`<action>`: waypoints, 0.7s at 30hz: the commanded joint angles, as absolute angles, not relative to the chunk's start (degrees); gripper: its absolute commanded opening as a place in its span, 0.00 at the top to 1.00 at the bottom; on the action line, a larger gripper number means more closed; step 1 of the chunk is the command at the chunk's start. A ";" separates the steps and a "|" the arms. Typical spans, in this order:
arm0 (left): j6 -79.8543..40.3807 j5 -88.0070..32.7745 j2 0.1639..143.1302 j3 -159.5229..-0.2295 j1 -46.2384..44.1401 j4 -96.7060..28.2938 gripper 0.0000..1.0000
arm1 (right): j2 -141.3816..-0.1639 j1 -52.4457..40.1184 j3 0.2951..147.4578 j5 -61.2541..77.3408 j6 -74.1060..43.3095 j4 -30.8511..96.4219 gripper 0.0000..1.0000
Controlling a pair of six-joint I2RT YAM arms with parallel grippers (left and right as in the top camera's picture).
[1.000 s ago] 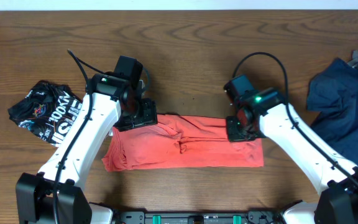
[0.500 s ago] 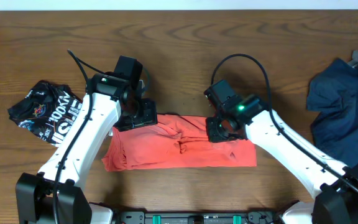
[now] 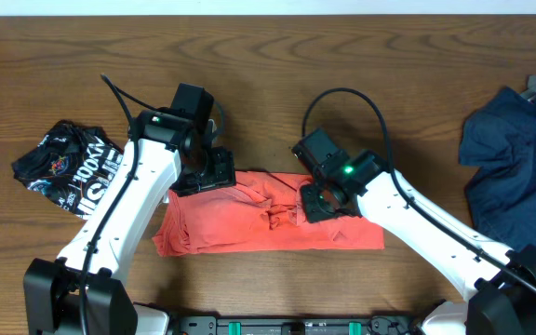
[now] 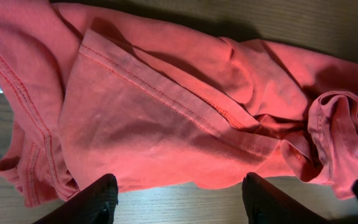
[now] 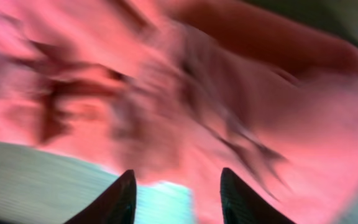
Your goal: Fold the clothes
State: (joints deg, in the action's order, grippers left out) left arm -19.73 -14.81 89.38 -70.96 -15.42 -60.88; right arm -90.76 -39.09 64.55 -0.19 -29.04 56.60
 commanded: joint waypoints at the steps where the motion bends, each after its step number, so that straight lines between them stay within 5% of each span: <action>1: -20.23 -14.22 89.54 -70.37 -15.44 -61.01 0.34 | -91.31 -37.08 65.01 -9.91 -32.47 58.02 0.53; 11: -20.25 -14.24 89.54 -69.43 -15.44 -60.82 0.33 | -92.31 -35.97 61.41 -3.95 -26.48 54.22 0.40; 16: -20.23 -14.24 89.54 -69.43 -15.44 -60.80 0.33 | -92.40 -36.05 57.30 1.78 -24.97 49.71 0.45; 17: -20.25 -14.24 89.54 -69.43 -15.44 -60.80 0.33 | -92.40 -36.07 56.99 2.15 -24.99 49.39 0.50; 20: -20.23 -14.24 89.54 -69.43 -15.44 -60.60 0.33 | -92.38 -36.07 56.88 6.48 -21.54 48.71 0.91; 21: -20.23 -14.24 89.54 -69.43 -15.44 -60.58 0.32 | -92.38 -36.07 56.90 9.74 -19.09 48.12 0.96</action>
